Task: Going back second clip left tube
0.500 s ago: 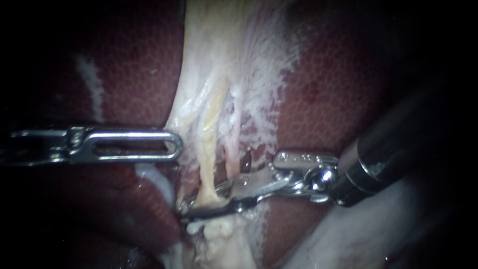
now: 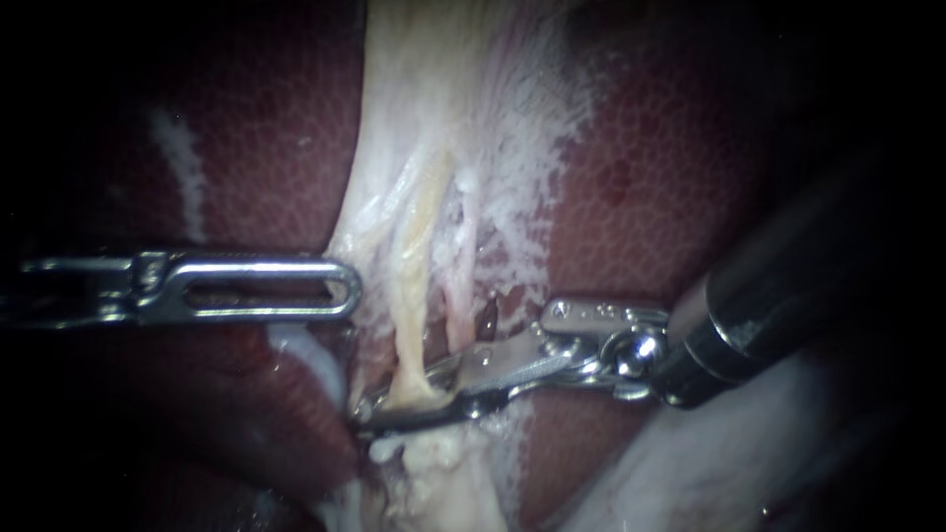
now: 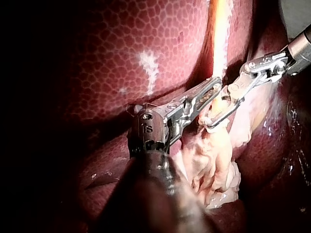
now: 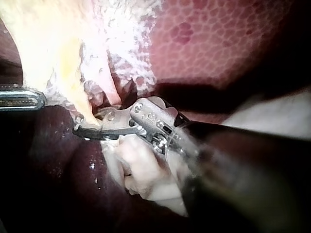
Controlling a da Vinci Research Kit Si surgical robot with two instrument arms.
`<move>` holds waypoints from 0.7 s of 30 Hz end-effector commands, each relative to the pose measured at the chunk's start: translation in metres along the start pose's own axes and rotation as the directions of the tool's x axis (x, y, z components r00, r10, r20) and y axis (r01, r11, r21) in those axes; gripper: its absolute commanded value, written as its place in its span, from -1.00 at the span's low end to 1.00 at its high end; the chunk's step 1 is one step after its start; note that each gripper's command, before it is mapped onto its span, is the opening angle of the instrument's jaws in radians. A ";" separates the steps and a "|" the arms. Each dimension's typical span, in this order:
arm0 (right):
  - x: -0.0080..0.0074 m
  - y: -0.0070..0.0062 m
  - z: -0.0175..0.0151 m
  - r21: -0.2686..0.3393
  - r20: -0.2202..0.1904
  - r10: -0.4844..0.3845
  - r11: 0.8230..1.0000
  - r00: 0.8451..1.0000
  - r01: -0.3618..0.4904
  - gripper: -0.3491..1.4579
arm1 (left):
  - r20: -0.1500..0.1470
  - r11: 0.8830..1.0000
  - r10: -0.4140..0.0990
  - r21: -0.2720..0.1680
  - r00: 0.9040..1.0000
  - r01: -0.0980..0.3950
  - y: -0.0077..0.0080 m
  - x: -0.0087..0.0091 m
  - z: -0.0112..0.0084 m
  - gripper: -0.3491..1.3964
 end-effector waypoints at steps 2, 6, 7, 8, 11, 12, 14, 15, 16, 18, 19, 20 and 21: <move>0.0002 -0.0002 0.0000 0.004 0.002 -0.041 0.999 0.999 0.041 -0.15 | 0.000 1.000 0.000 -0.001 1.000 0.000 0.0000 0.0000 0.0000 -1.00; 0.0004 -0.0005 0.0000 -0.002 -0.004 -0.088 0.996 0.996 0.088 -0.05 | 0.000 1.000 0.000 -0.001 1.000 0.000 -0.0001 0.0000 0.0000 -1.00; 0.0005 -0.0005 0.0000 -0.005 -0.005 -0.093 0.996 0.996 0.093 -0.03 | 0.000 1.000 0.000 -0.001 1.000 0.000 -0.0001 0.0000 0.0000 -1.00; 0.0006 -0.0006 -0.0001 -0.009 -0.009 -0.110 0.994 0.994 0.110 -0.01 | 0.000 1.000 0.000 -0.001 1.000 0.000 -0.0001 0.0001 0.0000 -1.00; 0.0008 -0.0005 -0.0002 -0.042 -0.017 -0.156 0.987 0.988 0.155 0.02 | 0.000 1.000 0.000 -0.001 1.000 0.000 -0.0001 0.0001 0.0000 -1.00; 0.0009 -0.0005 -0.0003 -0.054 -0.020 -0.172 0.984 0.985 0.171 0.04 | 0.000 1.000 0.000 -0.001 1.000 0.000 -0.0001 0.0001 0.0000 -1.00; 0.0012 -0.0004 -0.0005 -0.069 -0.020 -0.210 0.976 0.977 0.208 0.05 | 0.000 1.000 0.000 -0.001 1.000 0.000 -0.0001 0.0001 0.0000 -1.00; 0.0013 -0.0003 -0.0006 -0.072 -0.020 -0.227 0.972 0.974 0.225 0.05 | 0.000 1.000 0.000 -0.001 1.000 0.000 -0.0001 0.0001 0.0000 -1.00; 0.0013 -0.0003 -0.0007 -0.076 -0.020 -0.232 0.970 0.973 0.230 0.05 | 0.000 1.000 0.000 -0.001 1.000 0.000 -0.0001 0.0001 0.0000 -1.00; 0.0013 -0.0002 -0.0008 -0.076 -0.020 -0.237 0.969 0.971 0.235 0.05 | 0.000 1.000 0.000 -0.001 1.000 0.000 -0.0001 0.0001 0.0000 -1.00; 0.0012 -0.0002 -0.0009 -0.076 -0.019 -0.243 0.968 0.970 0.241 0.05 | 0.000 1.000 0.000 -0.001 1.000 0.000 -0.0001 0.0001 0.0000 -1.00; 0.0012 -0.0003 -0.0009 -0.076 -0.018 -0.249 0.966 0.968 0.247 0.05 | 0.000 1.000 0.000 -0.001 1.000 0.000 -0.0001 0.0001 0.0000 -1.00; 0.0012 -0.0003 -0.0008 -0.075 -0.018 -0.249 0.966 0.968 0.247 0.05 | 0.000 1.000 0.000 -0.001 1.000 0.000 -0.0002 0.0001 0.0000 -1.00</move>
